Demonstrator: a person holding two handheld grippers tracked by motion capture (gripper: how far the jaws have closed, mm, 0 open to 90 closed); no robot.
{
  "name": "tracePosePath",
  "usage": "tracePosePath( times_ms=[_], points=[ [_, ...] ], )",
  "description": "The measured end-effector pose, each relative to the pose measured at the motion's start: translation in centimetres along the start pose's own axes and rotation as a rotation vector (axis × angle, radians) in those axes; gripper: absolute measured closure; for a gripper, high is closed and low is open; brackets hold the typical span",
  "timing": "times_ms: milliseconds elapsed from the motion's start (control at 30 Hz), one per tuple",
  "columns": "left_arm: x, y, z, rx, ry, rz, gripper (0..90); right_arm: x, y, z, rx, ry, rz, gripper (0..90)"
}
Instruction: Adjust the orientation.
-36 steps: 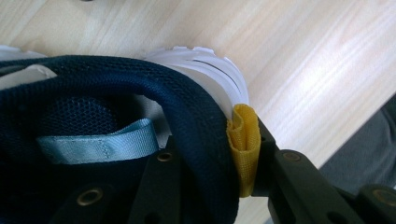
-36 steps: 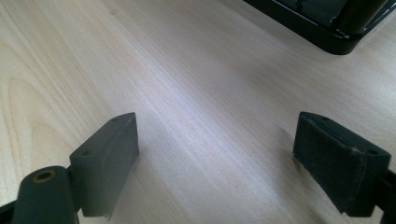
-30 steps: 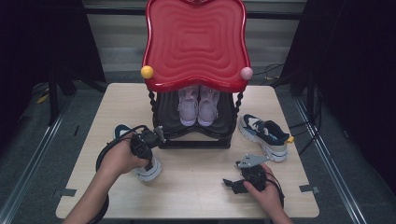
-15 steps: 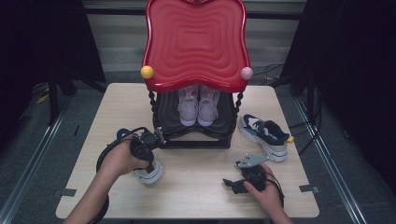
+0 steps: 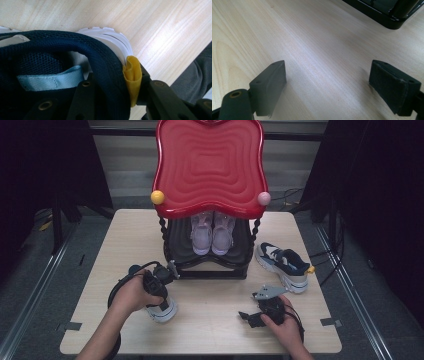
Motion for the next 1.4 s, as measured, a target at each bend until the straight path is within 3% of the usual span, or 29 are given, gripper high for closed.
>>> tracePosePath(
  times_ms=[567, 867, 1000, 1233, 1267, 1400],
  points=[
    [-0.2, -0.7, 0.1, 0.018, 0.006, -0.050, 72.3, -0.1, 0.0, 0.0, -0.002, 0.004, -0.003, 13.8],
    [-0.6, -0.6, 0.0, 0.032, -0.017, -0.023, 76.6, 0.0, 0.0, 0.0, 0.001, -0.001, 0.000, 13.8],
    [-0.4, 0.5, -0.1, 0.009, -0.021, 0.008, 77.1, 0.0, 0.0, 0.0, 0.000, -0.001, -0.001, 13.8],
    [0.1, 3.0, -0.3, 0.011, -0.036, 0.037, 77.5, 0.0, 0.0, 0.0, -0.001, 0.000, -0.002, 13.8],
    [0.1, 3.3, -0.3, -0.005, -0.020, 0.037, 77.5, -0.1, 0.0, 0.0, -0.001, 0.002, -0.003, 13.8],
    [0.2, 4.7, -0.6, -0.002, -0.024, 0.055, 77.6, 0.0, 0.0, 0.0, 0.001, -0.005, 0.000, 13.8]
  ],
)
Point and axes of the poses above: each handheld gripper's, and its own axes: y roughly backward along the jaws, z roughly out of its top, x roughly to its left, the point moved 4 cm from there along -y, roughly forward along the jaws, and after that the axes turned 4 degrees about y, right-handed, at the moved point
